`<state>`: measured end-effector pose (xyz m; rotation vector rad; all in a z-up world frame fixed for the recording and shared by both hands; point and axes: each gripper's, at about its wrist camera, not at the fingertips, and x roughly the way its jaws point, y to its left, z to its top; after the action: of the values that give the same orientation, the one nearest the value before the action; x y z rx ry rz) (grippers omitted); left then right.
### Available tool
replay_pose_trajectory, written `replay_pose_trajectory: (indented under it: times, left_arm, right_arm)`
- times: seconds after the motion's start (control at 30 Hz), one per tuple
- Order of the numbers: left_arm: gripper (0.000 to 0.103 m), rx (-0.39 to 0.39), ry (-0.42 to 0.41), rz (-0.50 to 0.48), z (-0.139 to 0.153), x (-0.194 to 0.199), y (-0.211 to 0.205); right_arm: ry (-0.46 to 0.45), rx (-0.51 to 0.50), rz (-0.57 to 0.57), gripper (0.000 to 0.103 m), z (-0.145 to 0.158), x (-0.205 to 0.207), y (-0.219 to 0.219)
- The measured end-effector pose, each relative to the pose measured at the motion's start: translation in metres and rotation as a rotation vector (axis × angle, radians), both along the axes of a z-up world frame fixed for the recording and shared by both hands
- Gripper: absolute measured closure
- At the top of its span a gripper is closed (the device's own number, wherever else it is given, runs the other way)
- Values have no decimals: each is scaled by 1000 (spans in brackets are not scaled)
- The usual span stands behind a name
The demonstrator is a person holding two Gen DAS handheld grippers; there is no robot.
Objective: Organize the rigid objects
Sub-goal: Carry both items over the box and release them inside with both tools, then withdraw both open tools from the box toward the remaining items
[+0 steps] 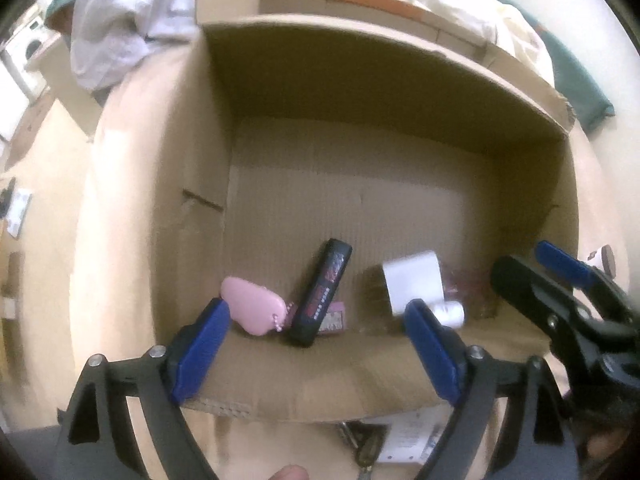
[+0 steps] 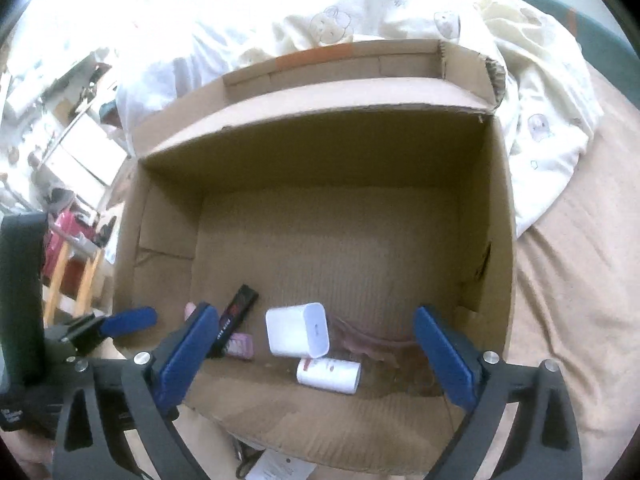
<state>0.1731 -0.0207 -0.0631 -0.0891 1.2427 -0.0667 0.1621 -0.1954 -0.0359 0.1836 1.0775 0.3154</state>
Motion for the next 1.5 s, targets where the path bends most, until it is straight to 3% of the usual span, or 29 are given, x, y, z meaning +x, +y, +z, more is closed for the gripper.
replay_pose_trajectory:
  times: [0.63, 1.03, 1.5]
  left_arm:
    - [14, 9, -42, -7, 25, -14, -2]
    - [14, 75, -78, -8, 50, -45, 6]
    - [14, 72, -74, 25, 54, -85, 29]
  right_arm:
    - [-16, -15, -41, 0, 15, 0, -7]
    - [-16, 1, -47, 0, 38, -31, -15]
    - [50, 60, -36, 0, 37, -78, -13]
